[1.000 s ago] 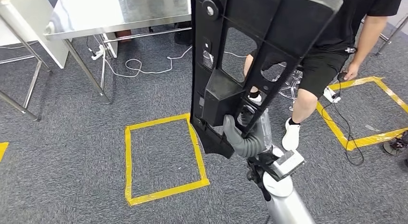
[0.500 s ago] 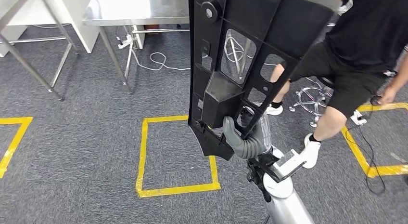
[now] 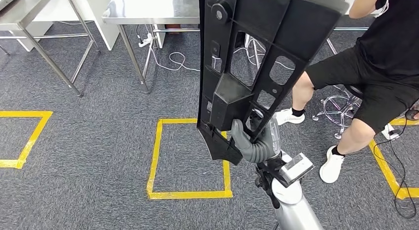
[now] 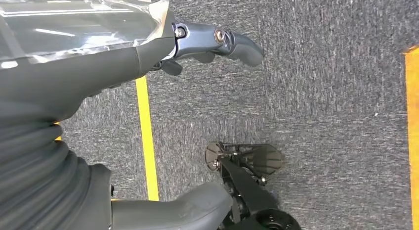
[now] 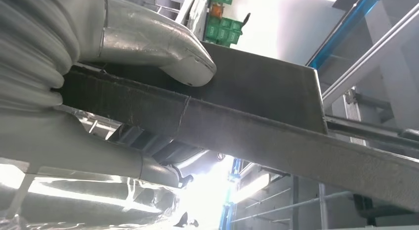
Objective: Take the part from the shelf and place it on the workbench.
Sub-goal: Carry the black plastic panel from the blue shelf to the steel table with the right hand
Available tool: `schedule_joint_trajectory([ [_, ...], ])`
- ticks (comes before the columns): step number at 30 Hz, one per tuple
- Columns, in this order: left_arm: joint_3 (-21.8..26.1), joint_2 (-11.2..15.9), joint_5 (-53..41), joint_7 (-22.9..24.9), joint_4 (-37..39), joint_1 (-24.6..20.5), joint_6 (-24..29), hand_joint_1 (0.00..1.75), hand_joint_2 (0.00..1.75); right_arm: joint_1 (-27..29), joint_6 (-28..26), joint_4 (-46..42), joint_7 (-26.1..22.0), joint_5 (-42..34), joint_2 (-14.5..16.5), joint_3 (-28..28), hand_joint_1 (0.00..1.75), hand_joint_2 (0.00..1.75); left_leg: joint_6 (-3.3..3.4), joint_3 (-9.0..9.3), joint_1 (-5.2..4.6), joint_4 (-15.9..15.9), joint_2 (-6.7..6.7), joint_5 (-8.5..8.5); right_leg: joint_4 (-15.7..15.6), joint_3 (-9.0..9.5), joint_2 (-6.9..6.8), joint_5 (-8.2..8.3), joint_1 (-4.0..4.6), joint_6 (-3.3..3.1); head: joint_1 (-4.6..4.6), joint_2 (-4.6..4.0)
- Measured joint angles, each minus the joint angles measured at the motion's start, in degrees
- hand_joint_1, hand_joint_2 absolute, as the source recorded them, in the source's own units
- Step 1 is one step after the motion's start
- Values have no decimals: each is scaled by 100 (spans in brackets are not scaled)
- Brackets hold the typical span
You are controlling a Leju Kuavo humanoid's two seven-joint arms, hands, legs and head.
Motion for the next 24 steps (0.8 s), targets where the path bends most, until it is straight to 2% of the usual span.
schedule_joint_trajectory([
  [4, 0, 3, 0, 0, 0, -1, -1, 0, 175, 0, -1, 0, 2, 19, 19, -8, 175, 175, -11, 25, 2, -37, 13, -3, 0, 5, 9, -10, 12, -20, 0, 0],
  [5, 0, 3, 0, 0, 0, -1, -1, 0, 175, 0, -1, 0, 2, 19, 20, -9, 175, 175, -29, 28, 4, -42, 13, -3, 0, 6, 9, -11, 16, -22, 1, 0],
  [9, 2, 2, 0, -23, 0, 0, -22, 0, 175, 0, -13, 0, 15, 29, 25, -12, 175, 175, -172, 35, 16, -59, 13, 0, 2, 5, 9, -14, 26, -28, 3, 0],
  [11, 2, 2, 0, -37, 0, 0, -32, 0, 175, 1, -22, 0, 19, 38, 26, -12, 175, 175, -183, 33, 13, -57, 13, -1, -1, 6, 8, -15, 21, -29, 4, 0],
  [13, 2, 5, 1, -52, -1, 0, -34, 0, 175, 3, -26, -3, 20, 45, 33, -12, 175, 175, -145, 36, -1, -65, 13, -15, -50, 28, 11, -2, -10, -9, -1, -1],
  [15, 2, 6, 2, -70, -2, 1, -34, 0, 175, 9, -32, -16, 25, 55, 50, -16, 175, 175, -52, 147, 16, -235, 20, 39, -79, 40, 6, 2, -4, 17, -4, -1],
  [16, 3, 2, 3, -77, -2, 1, -33, 0, 175, 8, -35, -24, 27, 60, 56, -19, 175, 175, -15, 220, 31, -339, 30, 79, 14, 1, -1, -46, 11, 13, -2, -1],
  [17, 3, -1, 3, -81, -2, 2, -33, 0, 175, 7, -37, -30, 27, 63, 59, -22, 175, 175, 7, 283, 48, -422, 39, 113, 235, -107, -7, -141, 19, 2, 5, 0],
  [19, 4, -7, 3, -84, -2, 2, -33, 0, 175, 26, -40, -32, 31, 69, 54, -36, 175, 175, 14, 316, 53, -445, 53, 107, 922, -466, -10, -404, -18, -8, 9, -1],
  [20, 4, -9, 2, -84, -2, 2, -33, 0, 175, 47, -42, -31, 33, 73, 50, -46, 175, 175, 2, 318, 56, -436, 53, 93, 1205, -633, -9, -483, -43, 18, 11, -1],
  [21, 4, -12, 2, -85, -1, 3, -33, 0, 175, 65, -44, -31, 37, 79, 45, -55, 175, 175, -19, 319, 67, -419, 51, 72, 1314, -713, -10, -481, -72, 71, 10, -1],
  [22, 4, -15, 2, -85, -1, 4, -33, 0, 175, 74, -47, -32, 42, 87, 43, -61, 175, 175, -56, 319, 85, -388, 46, 44, 1196, -675, -12, -389, -104, 148, 11, -1],
  [24, 5, -19, 2, -85, -1, 6, -33, 0, 175, 72, -53, -32, 61, 112, 40, -62, 175, 175, -165, 308, 133, -261, 29, -58, 540, -357, -5, -96, -171, 310, 15, -1],
])
